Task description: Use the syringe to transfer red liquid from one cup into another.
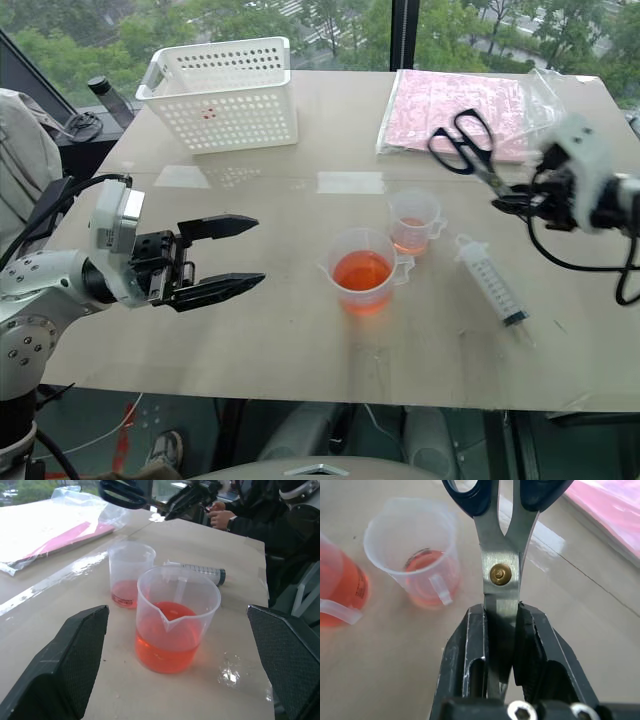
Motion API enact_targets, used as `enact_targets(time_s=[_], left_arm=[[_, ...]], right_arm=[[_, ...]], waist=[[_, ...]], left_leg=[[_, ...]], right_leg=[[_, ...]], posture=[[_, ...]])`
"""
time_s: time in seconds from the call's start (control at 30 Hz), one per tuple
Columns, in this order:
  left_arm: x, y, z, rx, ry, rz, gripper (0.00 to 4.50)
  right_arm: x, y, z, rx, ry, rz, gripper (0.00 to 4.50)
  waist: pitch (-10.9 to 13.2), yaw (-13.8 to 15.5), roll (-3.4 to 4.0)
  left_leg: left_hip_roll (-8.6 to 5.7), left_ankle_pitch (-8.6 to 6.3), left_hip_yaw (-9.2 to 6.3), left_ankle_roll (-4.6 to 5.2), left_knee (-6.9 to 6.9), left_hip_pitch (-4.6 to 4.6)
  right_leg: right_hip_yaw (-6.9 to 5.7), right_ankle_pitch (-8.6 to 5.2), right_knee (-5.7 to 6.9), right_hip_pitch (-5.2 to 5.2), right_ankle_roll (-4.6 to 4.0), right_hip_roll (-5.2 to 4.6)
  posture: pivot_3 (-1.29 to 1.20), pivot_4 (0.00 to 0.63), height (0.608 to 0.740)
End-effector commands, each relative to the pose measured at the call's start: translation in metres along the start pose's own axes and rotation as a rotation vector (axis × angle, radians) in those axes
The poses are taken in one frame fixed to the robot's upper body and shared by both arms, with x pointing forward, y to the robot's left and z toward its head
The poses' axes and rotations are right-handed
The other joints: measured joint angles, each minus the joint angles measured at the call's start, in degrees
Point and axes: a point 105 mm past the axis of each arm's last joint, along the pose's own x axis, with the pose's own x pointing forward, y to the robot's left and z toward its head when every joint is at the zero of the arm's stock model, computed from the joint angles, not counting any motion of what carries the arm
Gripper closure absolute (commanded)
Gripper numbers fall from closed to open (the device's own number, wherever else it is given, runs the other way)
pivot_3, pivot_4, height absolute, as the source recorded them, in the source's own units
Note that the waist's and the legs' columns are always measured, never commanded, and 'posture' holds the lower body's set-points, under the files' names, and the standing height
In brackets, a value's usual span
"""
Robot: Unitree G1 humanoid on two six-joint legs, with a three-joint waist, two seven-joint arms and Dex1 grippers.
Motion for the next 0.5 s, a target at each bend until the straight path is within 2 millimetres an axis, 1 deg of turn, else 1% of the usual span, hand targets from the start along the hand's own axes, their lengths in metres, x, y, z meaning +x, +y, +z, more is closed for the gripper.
enact_targets(time_s=[0.03, 0.17, 0.3, 0.37, 0.4, 0.5], left_arm=[[0.003, -0.001, 0.004, 0.024, -0.019, -0.014, 0.0], [0.007, -0.001, 0.003, 0.019, -0.02, -0.041, 0.0], [0.009, 0.0, 0.005, 0.024, -0.022, -0.064, 0.0], [0.011, -0.001, 0.007, 0.027, -0.027, -0.08, 0.0], [0.012, -0.002, 0.008, 0.029, -0.027, -0.088, 0.0], [0.014, -0.004, 0.01, 0.027, -0.034, -0.106, 0.0]], right_arm=[[-0.018, -0.02, -0.026, 0.073, 0.033, -0.171, 4.26], [-0.017, -0.028, -0.06, 0.093, 0.135, -0.256, 4.26], [-0.012, -0.033, -0.079, 0.088, 0.203, -0.286, 4.26], [-0.009, -0.037, -0.088, 0.103, 0.225, -0.286, 3.28], [-0.008, -0.038, -0.091, 0.108, 0.228, -0.284, 2.92], [-0.008, -0.038, -0.098, 0.096, 0.247, -0.272, 1.56]], waist=[[0.0, 0.07, 0.01], [-0.03, -0.13, 0.08], [-0.03, -0.92, 0.13], [-0.03, -1.1, 0.11], [-0.03, -1.1, 0.11], [-0.03, -1.15, 0.11]], left_leg=[[0.0, 0.0, 0.01, 0.0, 0.04, 0.03], [-0.01, 0.0, 0.18, 0.01, 0.05, 0.06], [0.01, 0.0, 0.36, 0.01, 0.06, 0.15], [0.03, 0.0, 0.39, 0.01, 0.07, 0.2], [0.03, 0.0, 0.38, 0.01, 0.08, 0.19], [0.02, 0.0, 0.39, 0.01, 0.08, 0.19]], right_leg=[[0.03, 0.0, 0.01, 0.0, 0.0, 0.0], [0.15, 0.01, 0.15, -0.01, 0.01, -0.02], [0.29, 0.01, 0.25, -0.02, 0.01, -0.01], [0.29, 0.01, 0.32, -0.01, 0.01, 0.01], [0.28, 0.01, 0.32, -0.01, 0.02, 0.01], [0.3, 0.01, 0.32, -0.01, 0.02, 0.0]], posture=[[0.0, 0.15, 0.74], [0.0, 0.15, 0.74], [0.0, 0.15, 0.74], [0.0, 0.15, 0.74], [0.0, 0.15, 0.74], [0.0, 0.15, 0.74]])
